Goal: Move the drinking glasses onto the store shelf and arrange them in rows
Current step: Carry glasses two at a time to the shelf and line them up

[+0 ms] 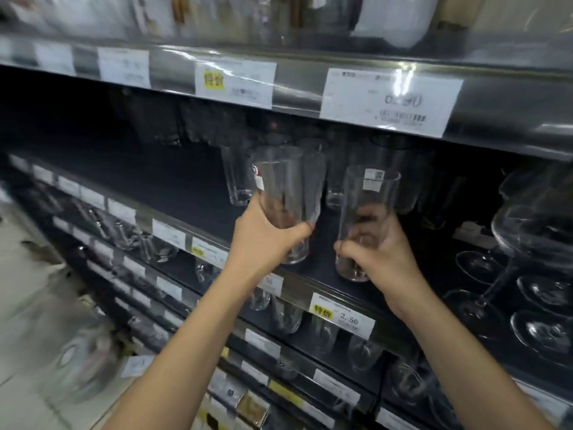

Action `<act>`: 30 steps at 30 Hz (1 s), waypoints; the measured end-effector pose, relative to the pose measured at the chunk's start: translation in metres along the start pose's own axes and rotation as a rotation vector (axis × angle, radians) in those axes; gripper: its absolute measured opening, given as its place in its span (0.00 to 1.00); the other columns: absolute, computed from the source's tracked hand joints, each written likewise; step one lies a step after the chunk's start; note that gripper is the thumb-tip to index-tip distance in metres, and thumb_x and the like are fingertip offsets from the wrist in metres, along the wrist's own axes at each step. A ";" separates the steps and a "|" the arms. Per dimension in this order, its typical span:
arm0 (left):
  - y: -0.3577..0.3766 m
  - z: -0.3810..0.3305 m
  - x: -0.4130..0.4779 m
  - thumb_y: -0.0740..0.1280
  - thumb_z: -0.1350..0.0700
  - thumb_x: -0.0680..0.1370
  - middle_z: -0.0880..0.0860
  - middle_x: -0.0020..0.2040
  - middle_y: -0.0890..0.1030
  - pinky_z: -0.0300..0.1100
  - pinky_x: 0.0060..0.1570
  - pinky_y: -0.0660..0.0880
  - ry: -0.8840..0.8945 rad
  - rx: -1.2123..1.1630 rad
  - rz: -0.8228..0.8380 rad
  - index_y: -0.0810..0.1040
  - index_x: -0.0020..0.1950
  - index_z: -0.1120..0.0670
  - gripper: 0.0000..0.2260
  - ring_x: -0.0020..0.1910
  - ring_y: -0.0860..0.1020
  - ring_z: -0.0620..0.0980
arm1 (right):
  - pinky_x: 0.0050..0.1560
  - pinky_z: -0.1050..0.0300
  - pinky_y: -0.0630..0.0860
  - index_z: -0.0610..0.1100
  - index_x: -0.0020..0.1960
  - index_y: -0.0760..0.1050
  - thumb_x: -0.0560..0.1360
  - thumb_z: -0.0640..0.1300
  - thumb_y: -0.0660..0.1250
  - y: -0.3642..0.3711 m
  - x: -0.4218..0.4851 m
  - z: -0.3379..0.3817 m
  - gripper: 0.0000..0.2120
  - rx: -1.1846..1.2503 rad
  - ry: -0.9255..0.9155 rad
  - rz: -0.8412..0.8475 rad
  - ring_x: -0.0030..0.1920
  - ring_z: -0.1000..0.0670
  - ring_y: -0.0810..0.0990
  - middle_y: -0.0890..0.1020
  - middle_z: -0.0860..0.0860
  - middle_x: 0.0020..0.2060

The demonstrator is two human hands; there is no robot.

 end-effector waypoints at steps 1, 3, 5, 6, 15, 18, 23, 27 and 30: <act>-0.015 0.003 -0.005 0.79 0.47 0.65 0.44 0.41 0.84 0.32 0.36 0.73 -0.014 -0.030 -0.034 0.77 0.52 0.51 0.21 0.40 0.82 0.40 | 0.33 0.72 0.74 0.50 0.59 0.69 0.69 0.33 0.74 0.016 -0.004 0.004 0.25 0.031 -0.007 0.032 0.35 0.65 0.77 0.78 0.49 0.43; -0.046 0.012 -0.011 0.79 0.49 0.67 0.45 0.42 0.83 0.33 0.35 0.74 -0.054 -0.096 -0.109 0.73 0.52 0.50 0.20 0.40 0.82 0.40 | 0.35 0.70 0.75 0.50 0.57 0.69 0.69 0.31 0.74 0.050 -0.008 0.009 0.25 0.103 -0.027 0.099 0.37 0.61 0.79 0.78 0.48 0.44; -0.079 0.021 -0.015 0.79 0.50 0.68 0.46 0.44 0.83 0.35 0.37 0.74 -0.073 -0.117 -0.172 0.72 0.52 0.49 0.20 0.42 0.83 0.42 | 0.39 0.66 0.77 0.51 0.57 0.69 0.68 0.30 0.73 0.085 -0.010 0.013 0.25 0.153 -0.043 0.172 0.39 0.59 0.79 0.79 0.47 0.47; -0.096 0.024 -0.016 0.79 0.50 0.68 0.47 0.44 0.83 0.34 0.37 0.73 -0.080 -0.114 -0.197 0.72 0.53 0.49 0.20 0.42 0.82 0.43 | 0.39 0.66 0.77 0.51 0.57 0.69 0.68 0.30 0.73 0.103 -0.010 0.015 0.26 0.163 -0.052 0.206 0.39 0.58 0.79 0.79 0.47 0.48; -0.232 0.072 0.001 0.78 0.48 0.70 0.47 0.42 0.81 0.38 0.40 0.78 -0.096 -0.093 -0.345 0.72 0.54 0.48 0.20 0.42 0.82 0.46 | 0.45 0.62 0.78 0.52 0.59 0.69 0.68 0.30 0.74 0.250 0.006 0.035 0.28 0.197 -0.090 0.351 0.42 0.55 0.80 0.78 0.47 0.47; -0.272 0.083 0.017 0.77 0.51 0.71 0.49 0.42 0.82 0.33 0.35 0.77 -0.076 -0.064 -0.327 0.72 0.54 0.48 0.18 0.41 0.82 0.44 | 0.45 0.61 0.77 0.50 0.59 0.69 0.68 0.30 0.73 0.298 0.016 0.043 0.27 0.209 -0.088 0.342 0.39 0.57 0.78 0.77 0.47 0.45; -0.327 0.107 0.055 0.77 0.49 0.71 0.51 0.44 0.83 0.36 0.33 0.77 -0.059 -0.022 -0.261 0.71 0.56 0.48 0.20 0.41 0.83 0.42 | 0.41 0.62 0.78 0.51 0.59 0.69 0.68 0.34 0.75 0.361 0.033 0.049 0.26 0.205 -0.059 0.310 0.40 0.56 0.80 0.79 0.46 0.45; -0.359 0.132 0.083 0.76 0.43 0.69 0.49 0.45 0.83 0.44 0.31 0.80 -0.069 0.014 -0.226 0.70 0.56 0.44 0.21 0.44 0.83 0.46 | 0.44 0.59 0.78 0.53 0.58 0.69 0.68 0.36 0.75 0.398 0.052 0.048 0.26 0.188 -0.038 0.268 0.43 0.54 0.82 0.80 0.48 0.44; -0.377 0.149 0.105 0.76 0.42 0.67 0.49 0.44 0.83 0.43 0.36 0.81 -0.068 -0.016 -0.199 0.70 0.55 0.43 0.22 0.44 0.83 0.47 | 0.45 0.58 0.79 0.53 0.58 0.69 0.68 0.35 0.75 0.424 0.068 0.048 0.25 0.188 -0.031 0.237 0.43 0.53 0.82 0.80 0.48 0.42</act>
Point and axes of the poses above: each hand's wrist, its own x-axis towards the middle knuckle, its own y-axis out of the palm, z = x × y, the point moved 5 cm from there along x, towards the middle knuckle
